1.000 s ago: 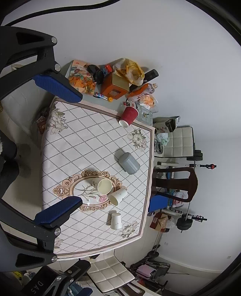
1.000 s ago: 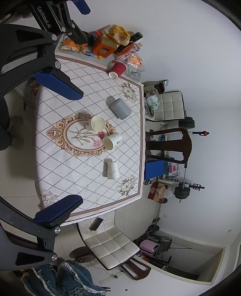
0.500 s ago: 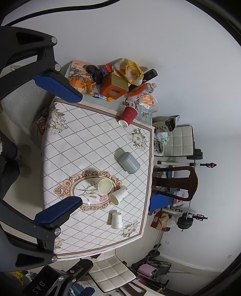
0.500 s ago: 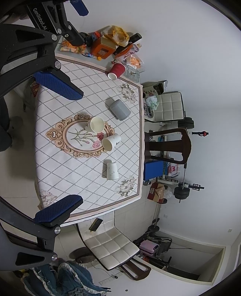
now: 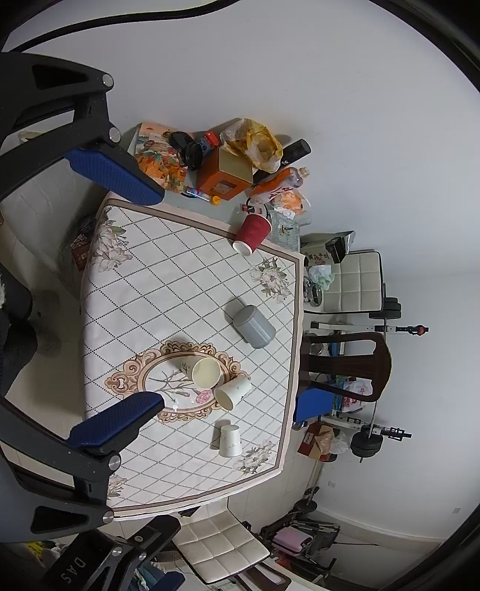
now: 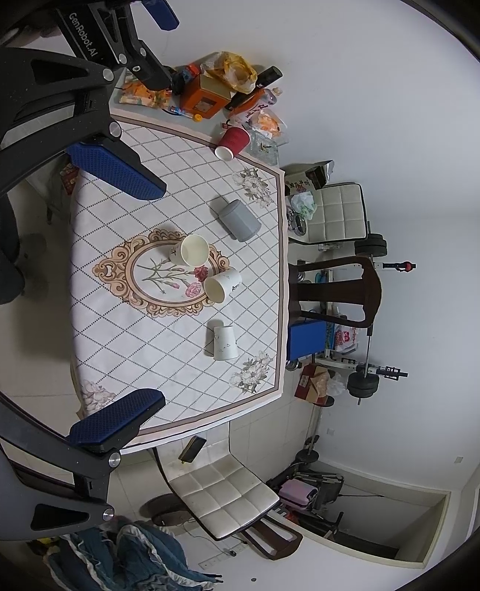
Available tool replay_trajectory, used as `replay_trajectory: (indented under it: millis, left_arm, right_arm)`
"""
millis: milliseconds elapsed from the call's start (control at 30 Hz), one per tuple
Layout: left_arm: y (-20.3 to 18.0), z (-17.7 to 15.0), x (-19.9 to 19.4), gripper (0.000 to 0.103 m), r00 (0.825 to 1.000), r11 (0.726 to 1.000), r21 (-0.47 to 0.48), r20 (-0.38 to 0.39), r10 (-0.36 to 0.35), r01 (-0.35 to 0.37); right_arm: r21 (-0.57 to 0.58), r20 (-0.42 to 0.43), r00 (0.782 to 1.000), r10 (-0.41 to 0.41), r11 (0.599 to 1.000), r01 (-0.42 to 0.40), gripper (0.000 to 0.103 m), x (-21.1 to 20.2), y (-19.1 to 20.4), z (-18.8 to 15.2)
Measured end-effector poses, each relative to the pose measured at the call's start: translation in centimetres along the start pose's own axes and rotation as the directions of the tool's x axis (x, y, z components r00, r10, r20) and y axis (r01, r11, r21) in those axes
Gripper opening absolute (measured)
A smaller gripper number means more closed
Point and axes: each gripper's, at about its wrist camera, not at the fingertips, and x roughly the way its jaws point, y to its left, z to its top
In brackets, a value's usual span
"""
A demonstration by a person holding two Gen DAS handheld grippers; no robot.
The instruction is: Flip cup upright
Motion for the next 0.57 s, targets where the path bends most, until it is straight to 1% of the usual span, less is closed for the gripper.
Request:
replay_trajectory:
  millis: [567]
  left_arm:
    - [0.64,0.62,-0.55,0.103,1.000,1.000,-0.002,-0.005,-0.001,0.001]
  right_arm:
    - [0.000,0.002,1.000,0.001,1.000,-0.001,0.103,-0.39,0.70,0.10]
